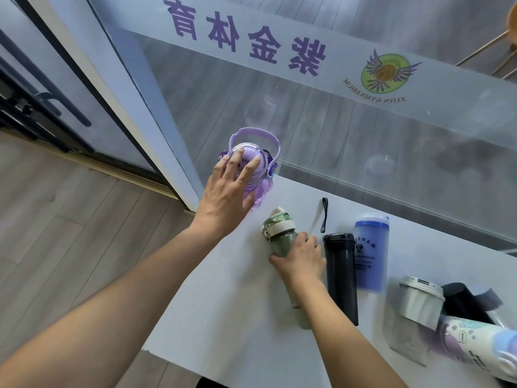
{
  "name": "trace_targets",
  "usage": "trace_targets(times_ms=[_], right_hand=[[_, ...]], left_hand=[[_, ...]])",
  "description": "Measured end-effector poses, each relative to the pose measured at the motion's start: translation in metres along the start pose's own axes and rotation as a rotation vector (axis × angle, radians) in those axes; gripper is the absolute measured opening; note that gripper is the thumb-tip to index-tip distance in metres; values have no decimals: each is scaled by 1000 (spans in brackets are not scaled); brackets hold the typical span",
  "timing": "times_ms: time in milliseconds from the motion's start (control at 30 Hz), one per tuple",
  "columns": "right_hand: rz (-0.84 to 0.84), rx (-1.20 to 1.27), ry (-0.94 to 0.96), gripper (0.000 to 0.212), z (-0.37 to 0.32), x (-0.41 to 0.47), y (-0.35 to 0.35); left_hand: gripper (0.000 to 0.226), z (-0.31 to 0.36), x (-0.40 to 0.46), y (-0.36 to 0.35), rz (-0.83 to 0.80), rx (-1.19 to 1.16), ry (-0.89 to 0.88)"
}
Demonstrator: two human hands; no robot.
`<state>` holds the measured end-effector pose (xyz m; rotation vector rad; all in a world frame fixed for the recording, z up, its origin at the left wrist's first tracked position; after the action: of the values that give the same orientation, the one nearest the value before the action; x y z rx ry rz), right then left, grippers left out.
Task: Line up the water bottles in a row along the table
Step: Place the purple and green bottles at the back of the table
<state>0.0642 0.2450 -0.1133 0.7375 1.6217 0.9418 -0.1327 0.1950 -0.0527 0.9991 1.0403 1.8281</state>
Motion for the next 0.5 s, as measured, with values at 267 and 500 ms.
trace_targets(times_ms=[267,500], right_hand=[[24,540,87,75,10,3,66],[123,818,192,59,10,9,99]], left_hand=[[75,16,1,4,-117,-189,206],[78,14,-6,-1,-73,-219,198]])
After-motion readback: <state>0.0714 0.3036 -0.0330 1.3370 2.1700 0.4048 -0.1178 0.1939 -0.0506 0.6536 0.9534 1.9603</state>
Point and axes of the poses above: each hand's wrist, its own x-axis towards the middle knuckle, its own y-axis out of the back of the hand, z = x × y, the point moved 2 cm from there along x, towards the middle knuckle, and after that the axes turned 4 degrees about -y, right-handed, at the moved point
